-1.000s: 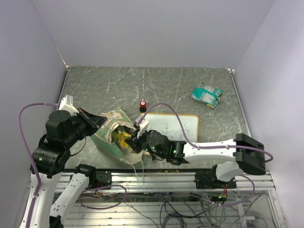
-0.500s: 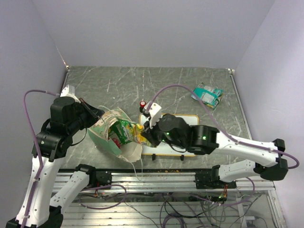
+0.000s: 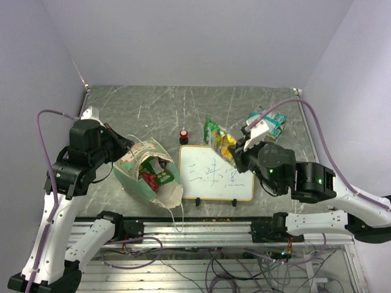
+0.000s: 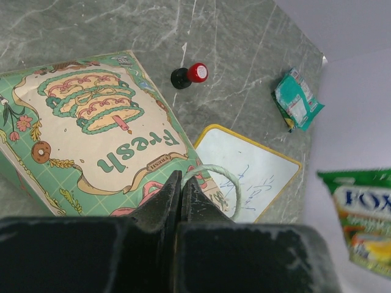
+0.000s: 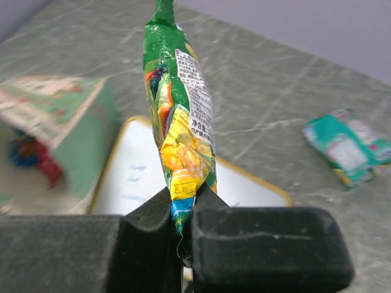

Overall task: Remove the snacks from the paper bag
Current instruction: Place the snack at the center of the board.

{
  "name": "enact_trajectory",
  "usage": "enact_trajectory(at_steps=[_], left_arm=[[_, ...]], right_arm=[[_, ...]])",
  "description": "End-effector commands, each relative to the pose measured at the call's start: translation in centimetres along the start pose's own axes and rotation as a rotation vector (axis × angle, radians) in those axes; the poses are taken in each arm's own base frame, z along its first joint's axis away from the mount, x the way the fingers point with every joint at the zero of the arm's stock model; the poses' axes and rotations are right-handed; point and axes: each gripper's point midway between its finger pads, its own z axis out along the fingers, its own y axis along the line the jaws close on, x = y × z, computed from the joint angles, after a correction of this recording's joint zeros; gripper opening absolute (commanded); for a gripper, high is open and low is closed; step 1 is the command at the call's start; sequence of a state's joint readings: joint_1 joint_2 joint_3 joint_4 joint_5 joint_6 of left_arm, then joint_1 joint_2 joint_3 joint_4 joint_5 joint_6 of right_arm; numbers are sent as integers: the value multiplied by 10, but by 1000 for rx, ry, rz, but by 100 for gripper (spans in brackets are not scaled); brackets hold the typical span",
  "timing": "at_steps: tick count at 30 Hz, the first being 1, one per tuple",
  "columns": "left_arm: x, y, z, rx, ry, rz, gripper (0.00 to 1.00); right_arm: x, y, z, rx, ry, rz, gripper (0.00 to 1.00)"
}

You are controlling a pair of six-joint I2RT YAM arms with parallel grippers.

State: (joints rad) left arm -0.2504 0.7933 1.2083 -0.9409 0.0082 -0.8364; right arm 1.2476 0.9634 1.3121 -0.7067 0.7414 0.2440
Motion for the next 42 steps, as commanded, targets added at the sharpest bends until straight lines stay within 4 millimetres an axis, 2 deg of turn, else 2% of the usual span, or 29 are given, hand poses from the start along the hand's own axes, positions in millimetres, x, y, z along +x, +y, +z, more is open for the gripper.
enact_trajectory(at_steps=[1, 3, 4, 7, 10, 15, 20, 27, 30, 36, 42], left_arm=[[-6, -11, -11, 60, -27, 26, 7], [-5, -15, -11, 83, -23, 33, 7], [-4, -16, -11, 87, -17, 35, 7], [-1, -18, -9, 103, 0, 49, 7], [-1, -20, -7, 113, 4, 73, 7], [-12, -25, -7, 126, -33, 138, 13], [-22, -30, -6, 136, -64, 196, 13], [-24, -32, 4, 141, -62, 238, 9], [-26, -33, 7, 140, -70, 232, 7], [-23, -33, 11, 141, -58, 209, 7], [-27, -30, 3, 118, -81, 191, 7]], right_arm=[[-38, -64, 37, 182, -63, -11, 0], [-33, -96, 70, 223, -9, 9, 0], [-29, -119, 83, 259, 19, 35, 0], [-9, -156, 127, 275, 111, 125, 0], [13, -182, 163, 221, 156, 270, 0], [50, -220, 198, 79, 180, 597, 0], [81, -262, 214, 58, 187, 790, 0], [109, -300, 222, 88, 153, 934, 0], [129, -314, 226, 118, 161, 980, 0], [180, -346, 225, 202, 179, 1059, 0], [213, -365, 226, 229, 179, 1091, 0]])
